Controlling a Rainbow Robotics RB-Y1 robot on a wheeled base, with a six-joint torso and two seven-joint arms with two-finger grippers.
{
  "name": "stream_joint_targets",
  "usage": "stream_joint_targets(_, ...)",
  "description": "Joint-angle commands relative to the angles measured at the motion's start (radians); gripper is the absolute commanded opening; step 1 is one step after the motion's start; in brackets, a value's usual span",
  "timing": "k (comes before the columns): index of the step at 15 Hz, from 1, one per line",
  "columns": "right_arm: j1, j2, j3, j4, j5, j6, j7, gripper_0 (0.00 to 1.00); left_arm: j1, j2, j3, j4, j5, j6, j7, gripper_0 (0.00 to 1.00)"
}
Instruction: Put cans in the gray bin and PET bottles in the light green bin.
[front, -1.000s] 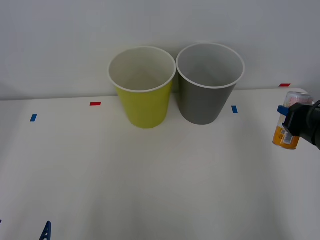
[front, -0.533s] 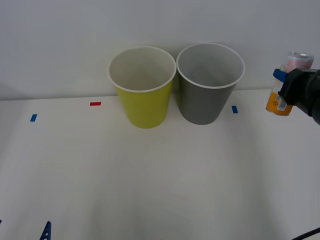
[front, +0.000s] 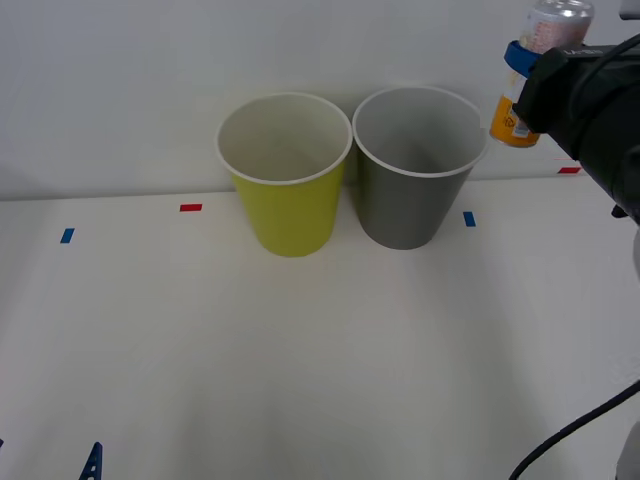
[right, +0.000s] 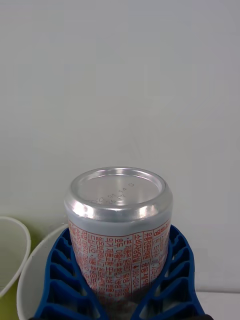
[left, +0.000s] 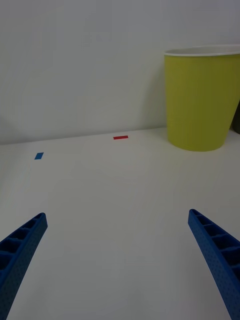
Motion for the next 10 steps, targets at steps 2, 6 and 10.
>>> stream_joint_targets(2, -0.043, -0.033, 0.082, 0.106, 0.054, -0.152, -0.012, 0.00, 0.000, 0.000, 0.000, 0.000, 0.000, 0.000, 0.000, 0.97)
stream_joint_targets(6, -0.096, -0.054, 0.105, 0.221, 0.042, -0.212, -0.021, 0.00, 0.000, 0.000, 0.000, 0.000, 0.000, 0.000, 0.000, 0.97)
stream_joint_targets(10, -0.127, -0.105, 0.130, 0.364, -0.011, -0.375, -0.029, 0.00, 0.000, 0.000, 0.000, 0.000, 0.000, 0.000, 0.000, 0.97)
